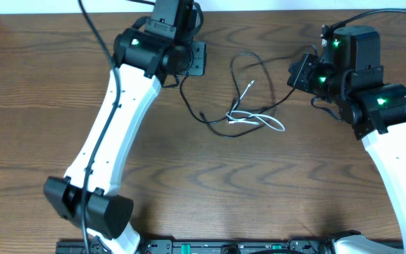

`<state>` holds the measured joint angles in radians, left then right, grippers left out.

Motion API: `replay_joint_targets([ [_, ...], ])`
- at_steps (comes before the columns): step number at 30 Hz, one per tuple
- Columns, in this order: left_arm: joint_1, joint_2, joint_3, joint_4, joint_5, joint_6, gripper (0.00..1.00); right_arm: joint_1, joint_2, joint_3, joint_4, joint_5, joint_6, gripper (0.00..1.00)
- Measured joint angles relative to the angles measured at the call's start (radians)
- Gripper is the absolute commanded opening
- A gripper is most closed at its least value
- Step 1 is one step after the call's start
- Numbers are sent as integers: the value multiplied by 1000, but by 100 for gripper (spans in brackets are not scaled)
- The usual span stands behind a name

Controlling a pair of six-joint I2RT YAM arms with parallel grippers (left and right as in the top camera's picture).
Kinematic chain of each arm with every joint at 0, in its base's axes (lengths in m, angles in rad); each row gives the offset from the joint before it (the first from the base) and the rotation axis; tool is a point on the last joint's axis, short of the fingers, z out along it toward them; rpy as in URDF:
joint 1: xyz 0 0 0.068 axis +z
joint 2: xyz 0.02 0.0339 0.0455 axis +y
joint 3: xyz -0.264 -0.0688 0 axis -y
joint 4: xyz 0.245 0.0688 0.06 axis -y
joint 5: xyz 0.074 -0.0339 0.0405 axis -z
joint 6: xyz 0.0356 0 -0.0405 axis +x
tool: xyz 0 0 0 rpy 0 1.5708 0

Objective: Untangle cables

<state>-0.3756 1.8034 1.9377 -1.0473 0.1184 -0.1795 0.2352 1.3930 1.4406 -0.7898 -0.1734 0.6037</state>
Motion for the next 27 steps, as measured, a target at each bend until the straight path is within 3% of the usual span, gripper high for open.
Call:
replay_joint_targets([
  [6, 0, 16, 0, -2, 68, 84, 45, 0, 23, 0, -5, 14, 33, 1],
  [12, 0, 16, 0, -86, 299, 221, 45, -19, 50, 0, 47, -29, 58, 1],
  [17, -9, 16, -11, -124, 438, 269, 45, -101, 50, 0, 128, -123, 70, 1],
  [27, -77, 16, -64, -124, 503, 375, 45, -167, 50, 0, 139, -238, 96, 1],
])
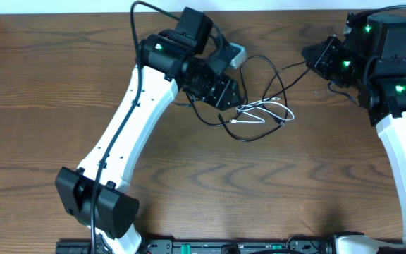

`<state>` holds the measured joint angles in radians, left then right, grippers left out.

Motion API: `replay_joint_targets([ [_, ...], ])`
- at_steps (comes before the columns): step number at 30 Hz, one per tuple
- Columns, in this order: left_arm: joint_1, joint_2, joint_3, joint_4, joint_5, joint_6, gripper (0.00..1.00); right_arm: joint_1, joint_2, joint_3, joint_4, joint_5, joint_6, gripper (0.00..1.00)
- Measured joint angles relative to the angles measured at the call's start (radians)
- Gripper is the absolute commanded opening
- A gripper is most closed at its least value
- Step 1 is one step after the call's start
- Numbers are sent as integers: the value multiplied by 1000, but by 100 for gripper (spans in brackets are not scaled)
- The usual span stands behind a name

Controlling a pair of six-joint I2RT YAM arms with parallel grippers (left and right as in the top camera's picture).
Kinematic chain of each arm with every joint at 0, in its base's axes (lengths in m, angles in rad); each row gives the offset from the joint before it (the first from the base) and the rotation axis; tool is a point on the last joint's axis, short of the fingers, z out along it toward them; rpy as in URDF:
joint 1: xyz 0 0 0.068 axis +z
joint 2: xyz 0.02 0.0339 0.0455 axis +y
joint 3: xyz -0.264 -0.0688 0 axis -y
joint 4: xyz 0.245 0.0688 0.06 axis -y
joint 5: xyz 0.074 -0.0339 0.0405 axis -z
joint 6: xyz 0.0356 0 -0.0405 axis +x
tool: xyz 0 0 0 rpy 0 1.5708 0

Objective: Untangle cables

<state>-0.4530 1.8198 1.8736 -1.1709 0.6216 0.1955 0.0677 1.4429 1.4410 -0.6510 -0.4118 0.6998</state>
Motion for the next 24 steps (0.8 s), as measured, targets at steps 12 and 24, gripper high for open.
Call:
replay_joint_targets([
  [12, -60, 0, 0, 50, 8, 4, 49, 1, 0, 0, 0, 146, 486, 1],
  [24, -117, 7, -16, 313, -109, -323, 53, 1, 0, 0, 1, 179, 718, 1],
])
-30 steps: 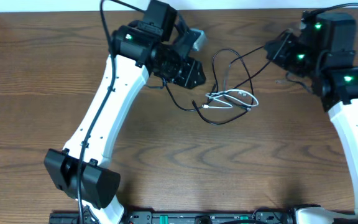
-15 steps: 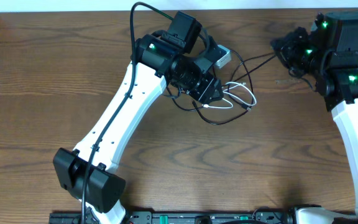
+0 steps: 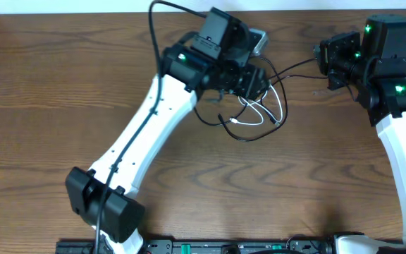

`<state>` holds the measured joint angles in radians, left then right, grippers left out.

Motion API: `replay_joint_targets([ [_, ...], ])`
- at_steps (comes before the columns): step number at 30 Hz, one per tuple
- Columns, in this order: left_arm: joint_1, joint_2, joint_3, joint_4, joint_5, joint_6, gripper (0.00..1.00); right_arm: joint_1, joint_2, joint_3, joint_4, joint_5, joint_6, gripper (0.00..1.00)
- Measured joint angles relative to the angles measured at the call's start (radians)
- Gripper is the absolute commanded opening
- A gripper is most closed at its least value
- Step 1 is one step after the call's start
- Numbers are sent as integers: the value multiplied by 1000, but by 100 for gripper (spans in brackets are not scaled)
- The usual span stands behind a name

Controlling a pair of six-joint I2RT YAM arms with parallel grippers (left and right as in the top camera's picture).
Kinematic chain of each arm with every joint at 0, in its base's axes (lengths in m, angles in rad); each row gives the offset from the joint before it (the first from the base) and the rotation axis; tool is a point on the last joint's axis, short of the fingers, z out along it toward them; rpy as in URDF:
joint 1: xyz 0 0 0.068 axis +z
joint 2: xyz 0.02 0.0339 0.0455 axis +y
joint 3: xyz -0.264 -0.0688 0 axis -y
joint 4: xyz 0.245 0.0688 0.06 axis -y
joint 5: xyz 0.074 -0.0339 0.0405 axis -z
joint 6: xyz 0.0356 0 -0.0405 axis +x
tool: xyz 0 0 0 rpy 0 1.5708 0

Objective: Untangle cables

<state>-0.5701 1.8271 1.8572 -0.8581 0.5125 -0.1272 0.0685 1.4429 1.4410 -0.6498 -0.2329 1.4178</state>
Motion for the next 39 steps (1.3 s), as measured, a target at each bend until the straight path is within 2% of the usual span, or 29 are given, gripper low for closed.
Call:
replay_joint_targets([
  [6, -69, 79, -8, 71, -76, -148, 53, 0, 0, 0, 0, 2, 14, 1],
  [13, -106, 166, -19, 80, -154, -231, 52, 0, 0, 0, 0, 2, 14, 1],
  [14, -110, 172, -19, 83, -174, -242, 49, 0, 0, 0, 0, 2, 14, 1],
  [18, -116, 182, -19, 109, -253, -273, 8, 0, 0, 0, 0, 2, 6, 1],
  [24, -107, 181, -19, 118, -359, -280, 7, 0, 0, 0, -53, 17, -55, 1],
  [29, -64, 126, -27, 80, -388, -235, 8, 0, 0, 0, -119, 86, -178, 1],
  [33, 3, 4, -31, 1, -392, -191, 7, -1, 0, 0, -143, 130, -391, 1],
  [39, 175, -155, -30, -61, -393, -157, 7, 0, 0, 0, -154, 144, -687, 1],
])
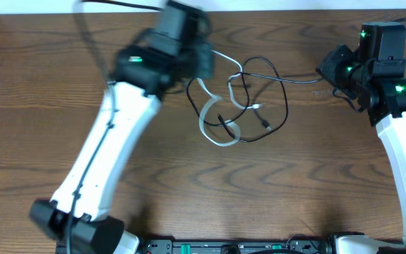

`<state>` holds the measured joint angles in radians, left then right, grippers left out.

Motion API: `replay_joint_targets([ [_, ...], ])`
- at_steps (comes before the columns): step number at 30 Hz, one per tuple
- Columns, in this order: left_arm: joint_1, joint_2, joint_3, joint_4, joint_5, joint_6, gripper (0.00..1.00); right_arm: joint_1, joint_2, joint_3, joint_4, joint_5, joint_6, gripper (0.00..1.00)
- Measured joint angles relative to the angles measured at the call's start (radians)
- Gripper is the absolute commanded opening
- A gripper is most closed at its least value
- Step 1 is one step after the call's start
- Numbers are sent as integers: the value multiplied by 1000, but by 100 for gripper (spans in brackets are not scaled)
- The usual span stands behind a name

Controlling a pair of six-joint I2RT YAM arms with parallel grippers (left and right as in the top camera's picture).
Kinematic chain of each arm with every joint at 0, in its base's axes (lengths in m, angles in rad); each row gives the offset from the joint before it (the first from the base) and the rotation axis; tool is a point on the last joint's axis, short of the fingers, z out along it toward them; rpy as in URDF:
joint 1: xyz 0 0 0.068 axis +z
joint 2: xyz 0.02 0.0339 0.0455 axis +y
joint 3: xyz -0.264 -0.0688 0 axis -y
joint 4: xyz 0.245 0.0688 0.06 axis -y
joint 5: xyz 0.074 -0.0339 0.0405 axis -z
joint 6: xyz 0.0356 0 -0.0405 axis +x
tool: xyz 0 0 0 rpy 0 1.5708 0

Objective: Untangle cables

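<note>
A white cable (204, 121) and a black cable (285, 106) lie crossed in loose loops at the table's back middle. My left gripper (208, 62), blurred by motion, sits at the loops' upper left. The white cable runs from it and hangs down in a long loop, so it seems shut on that cable. My right gripper (325, 73) is at the back right, shut on the black cable's end. A taut black strand leads from it to the loops. The cables cross around the middle of the tangle, where a small plug end (259, 106) shows.
The left arm's white link (104, 155) slants across the table's left half. The right arm (400, 141) stands along the right edge. A black base bar (224, 248) lines the front edge. The table's back edge lies just behind both grippers.
My left gripper has moved left, away from the tangle's top, and the white cable now stretches out into a long loop below it. The right gripper stays at the back right with its black strand.
At first my left gripper was at the back, left of a small tangle, and the right gripper held the black cable. The left gripper then stood at the tangle, later over its top. Now it is back to the left with the white cable drawn out and the loops wider.
</note>
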<state>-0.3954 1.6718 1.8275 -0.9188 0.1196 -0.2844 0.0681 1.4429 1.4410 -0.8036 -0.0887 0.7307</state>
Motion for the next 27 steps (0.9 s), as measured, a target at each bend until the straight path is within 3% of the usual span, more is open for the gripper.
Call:
replay_joint_targets([
  [11, 277, -17, 0, -55, -9, 51, 8, -2, 0, 0, -22, 0, -296, 1],
  [20, 436, -17, 0, -18, -23, 57, 8, -71, -3, 44, -29, -75, -355, 1],
  [27, 501, -17, 0, -18, -37, 57, 7, -78, -59, 208, 13, -225, -343, 1],
])
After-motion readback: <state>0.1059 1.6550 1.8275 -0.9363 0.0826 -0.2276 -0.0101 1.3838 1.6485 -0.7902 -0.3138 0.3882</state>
